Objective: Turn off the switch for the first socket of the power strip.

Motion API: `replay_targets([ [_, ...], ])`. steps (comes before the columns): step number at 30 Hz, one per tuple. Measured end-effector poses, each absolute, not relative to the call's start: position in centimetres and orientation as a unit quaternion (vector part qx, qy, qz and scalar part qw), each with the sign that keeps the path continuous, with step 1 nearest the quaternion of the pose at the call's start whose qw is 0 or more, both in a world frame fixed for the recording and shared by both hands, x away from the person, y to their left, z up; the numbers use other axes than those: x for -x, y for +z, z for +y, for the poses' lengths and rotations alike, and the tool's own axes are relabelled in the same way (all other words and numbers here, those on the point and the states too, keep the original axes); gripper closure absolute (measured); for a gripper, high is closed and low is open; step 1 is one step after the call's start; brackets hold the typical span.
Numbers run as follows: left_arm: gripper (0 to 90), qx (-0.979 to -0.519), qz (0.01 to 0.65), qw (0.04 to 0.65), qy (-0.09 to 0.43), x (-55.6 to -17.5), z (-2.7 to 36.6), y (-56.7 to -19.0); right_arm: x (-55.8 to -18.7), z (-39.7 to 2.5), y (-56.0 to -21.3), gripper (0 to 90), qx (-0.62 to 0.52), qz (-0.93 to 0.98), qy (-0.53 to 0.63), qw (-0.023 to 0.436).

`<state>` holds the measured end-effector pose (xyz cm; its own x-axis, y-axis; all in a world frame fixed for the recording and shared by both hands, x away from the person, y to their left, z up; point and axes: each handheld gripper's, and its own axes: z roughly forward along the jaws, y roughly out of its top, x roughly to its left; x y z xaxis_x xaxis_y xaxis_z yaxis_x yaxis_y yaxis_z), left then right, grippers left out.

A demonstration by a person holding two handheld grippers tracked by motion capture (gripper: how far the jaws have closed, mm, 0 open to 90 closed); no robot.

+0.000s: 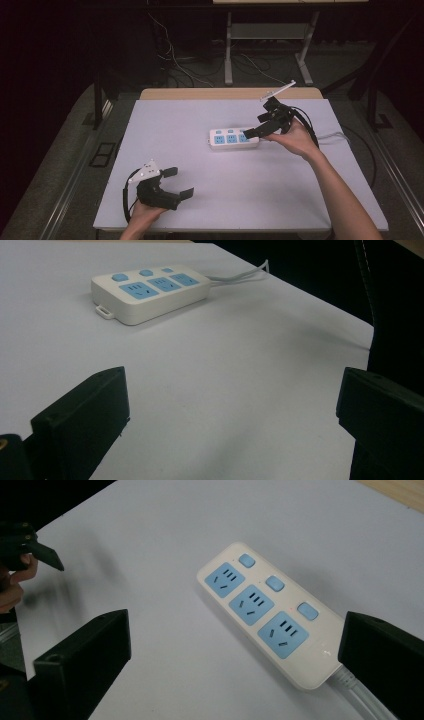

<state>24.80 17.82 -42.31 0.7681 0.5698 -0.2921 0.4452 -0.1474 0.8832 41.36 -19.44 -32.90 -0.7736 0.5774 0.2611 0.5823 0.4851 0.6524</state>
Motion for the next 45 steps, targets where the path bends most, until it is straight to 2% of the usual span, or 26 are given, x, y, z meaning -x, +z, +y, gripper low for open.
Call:
replay_targets([
  [33, 0.0, -0.754, 0.338, 0.56, 0.059, -24.8, 18.0, -42.3, -45.5, -19.3, -35.5, 0.3, 0.385, -0.832, -0.4, 0.001],
  [34, 0.0, -0.754, 0.338, 0.56, 0.059, -24.8, 18.0, -42.3, -45.6, -19.3, -35.6, 5.5, 0.385, -0.833, -0.399, 0.0],
  [35, 0.0, -0.754, 0.338, 0.56, 0.059, -24.8, 18.0, -42.3, -45.6, -19.3, -35.6, 5.5, 0.385, -0.833, -0.399, 0.0],
  [36, 0.0, -0.755, 0.337, 0.56, 0.059, -24.8, 18.0, -42.3, -45.7, -19.3, -35.7, 13.0, 0.382, -0.834, -0.397, -0.002],
  [38, 0.0, -0.755, 0.336, 0.56, 0.058, -24.8, 18.0, -42.3, -45.7, -19.3, -35.8, 17.6, 0.383, -0.836, -0.393, -0.009],
  [39, 0.0, -0.756, 0.335, 0.559, 0.058, -24.8, 18.0, -42.3, -45.8, -19.3, -35.9, 25.6, 0.385, -0.836, -0.391, -0.016],
  [41, 0.0, -0.757, 0.335, 0.559, 0.059, -24.9, 18.0, -42.3, -45.8, -19.3, -35.9, 29.1, 0.387, -0.835, -0.391, -0.016],
  [42, 0.0, -0.757, 0.335, 0.558, 0.059, -24.9, 18.0, -42.3, -45.9, -19.3, -36.0, 38.4, 0.388, -0.835, -0.391, -0.017],
  [43, 0.0, -0.756, 0.335, 0.559, 0.058, -24.9, 18.0, -42.3, -45.9, -19.3, -36.0, 42.3, 0.389, -0.835, -0.39, -0.018],
  [45, 0.0, -0.755, 0.336, 0.56, 0.058, -24.9, 18.0, -42.3, -45.9, -19.3, -36.1, 45.6, 0.389, -0.835, -0.389, -0.02],
])
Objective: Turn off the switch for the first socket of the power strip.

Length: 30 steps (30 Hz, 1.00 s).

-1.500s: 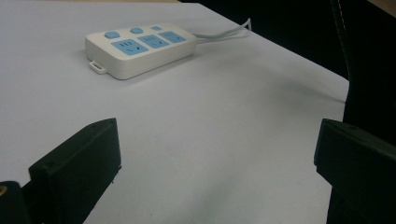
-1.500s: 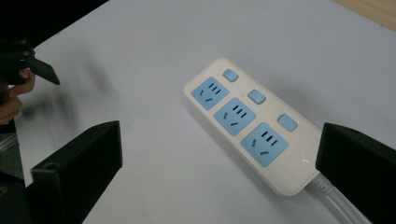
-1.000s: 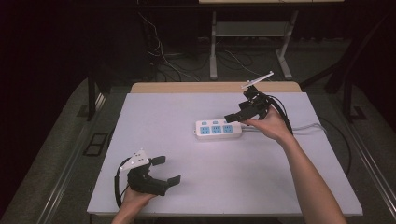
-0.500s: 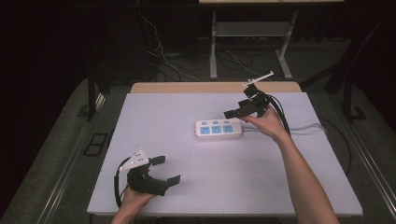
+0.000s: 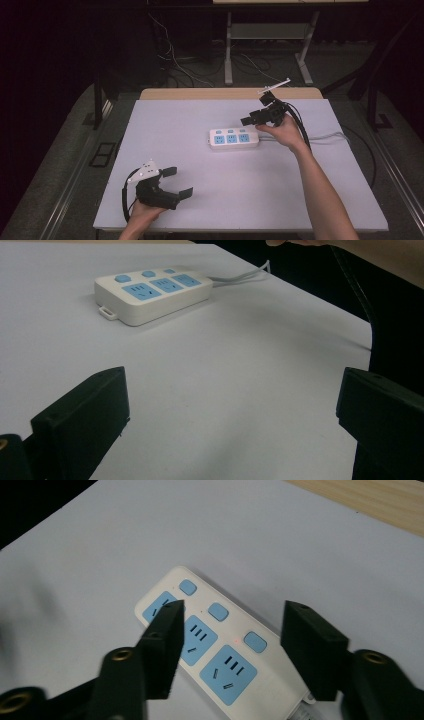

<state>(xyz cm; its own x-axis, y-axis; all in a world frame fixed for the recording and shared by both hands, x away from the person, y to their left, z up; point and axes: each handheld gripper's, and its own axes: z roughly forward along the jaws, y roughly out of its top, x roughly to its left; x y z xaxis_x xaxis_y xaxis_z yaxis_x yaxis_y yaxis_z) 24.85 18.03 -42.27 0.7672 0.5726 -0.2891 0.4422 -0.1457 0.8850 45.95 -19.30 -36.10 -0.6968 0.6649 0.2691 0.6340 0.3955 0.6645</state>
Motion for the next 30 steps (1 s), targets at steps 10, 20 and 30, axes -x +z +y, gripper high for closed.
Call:
replay_targets([
  [10, 0.0, -0.754, 0.336, 0.561, 0.059, -24.8, 18.1, -42.2, -46.5, -19.3, -36.9, 66.7, -0.394, 0.832, 0.391, 0.029],
  [20, 0.0, -0.754, 0.336, 0.561, 0.062, -24.9, 18.2, -42.2, -47.0, -18.9, -37.9, 82.0, -0.387, 0.838, 0.385, 0.018],
  [30, 0.0, -0.755, 0.337, 0.56, 0.062, -24.9, 18.2, -42.3, -47.5, -18.6, -39.1, 87.7, -0.393, 0.839, 0.375, 0.012],
])
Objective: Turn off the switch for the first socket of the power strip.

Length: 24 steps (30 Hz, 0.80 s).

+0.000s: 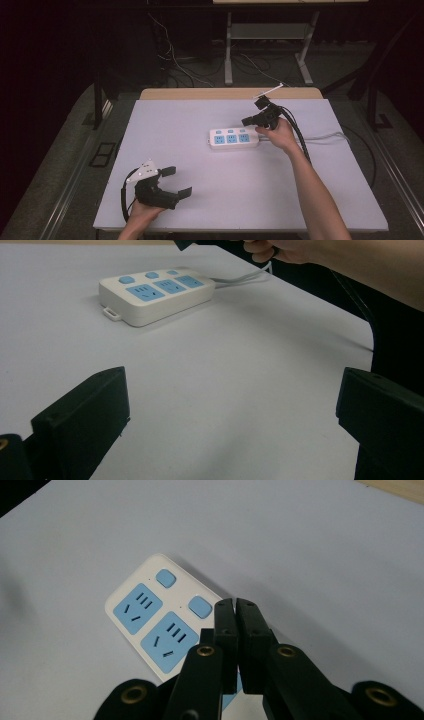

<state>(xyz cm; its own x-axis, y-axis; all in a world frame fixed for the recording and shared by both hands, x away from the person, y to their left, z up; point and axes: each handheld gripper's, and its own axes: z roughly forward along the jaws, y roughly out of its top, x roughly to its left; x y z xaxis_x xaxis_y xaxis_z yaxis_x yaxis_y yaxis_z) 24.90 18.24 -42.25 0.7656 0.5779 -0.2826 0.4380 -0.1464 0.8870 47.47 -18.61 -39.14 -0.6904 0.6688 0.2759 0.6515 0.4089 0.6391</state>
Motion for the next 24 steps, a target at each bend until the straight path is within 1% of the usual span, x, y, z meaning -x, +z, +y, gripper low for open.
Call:
replay_targets([
  [9, 0.0, -0.756, 0.336, 0.558, 0.063, -24.9, 18.3, -42.3, -47.9, -18.5, -40.3, 89.5, -0.398, 0.841, 0.366, 0.001],
  [24, 0.0, -0.756, 0.337, 0.558, 0.063, -25.0, 18.3, -42.3, -48.2, -18.1, -41.5, 89.5, -0.398, 0.843, 0.363, -0.011],
])
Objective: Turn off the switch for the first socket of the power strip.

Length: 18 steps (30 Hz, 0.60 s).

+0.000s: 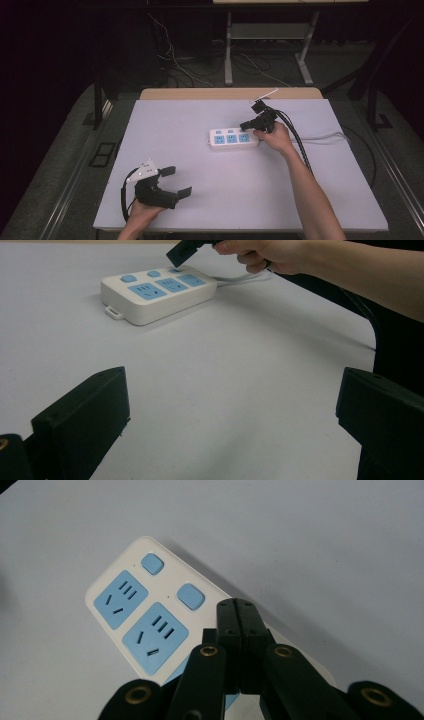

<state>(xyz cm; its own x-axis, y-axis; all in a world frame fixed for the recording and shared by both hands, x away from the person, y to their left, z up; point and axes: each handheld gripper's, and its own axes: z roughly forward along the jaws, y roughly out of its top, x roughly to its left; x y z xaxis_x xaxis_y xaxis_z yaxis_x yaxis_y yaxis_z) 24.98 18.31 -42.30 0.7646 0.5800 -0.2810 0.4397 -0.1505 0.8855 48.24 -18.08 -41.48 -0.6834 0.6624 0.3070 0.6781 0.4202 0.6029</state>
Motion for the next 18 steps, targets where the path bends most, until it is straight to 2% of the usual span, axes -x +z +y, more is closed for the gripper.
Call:
replay_targets([
  [14, 0.0, -0.756, 0.336, 0.558, 0.063, -24.95, 18.29, -42.29, -48.44, -18.72, -42.27, 89.7, 0.407, -0.834, -0.372, 0.024],
  [18, 0.0, -0.756, 0.337, 0.558, 0.062, -24.93, 18.19, -42.32, -48.31, -18.56, -42.23, 89.9, 0.408, -0.835, -0.369, 0.016],
])
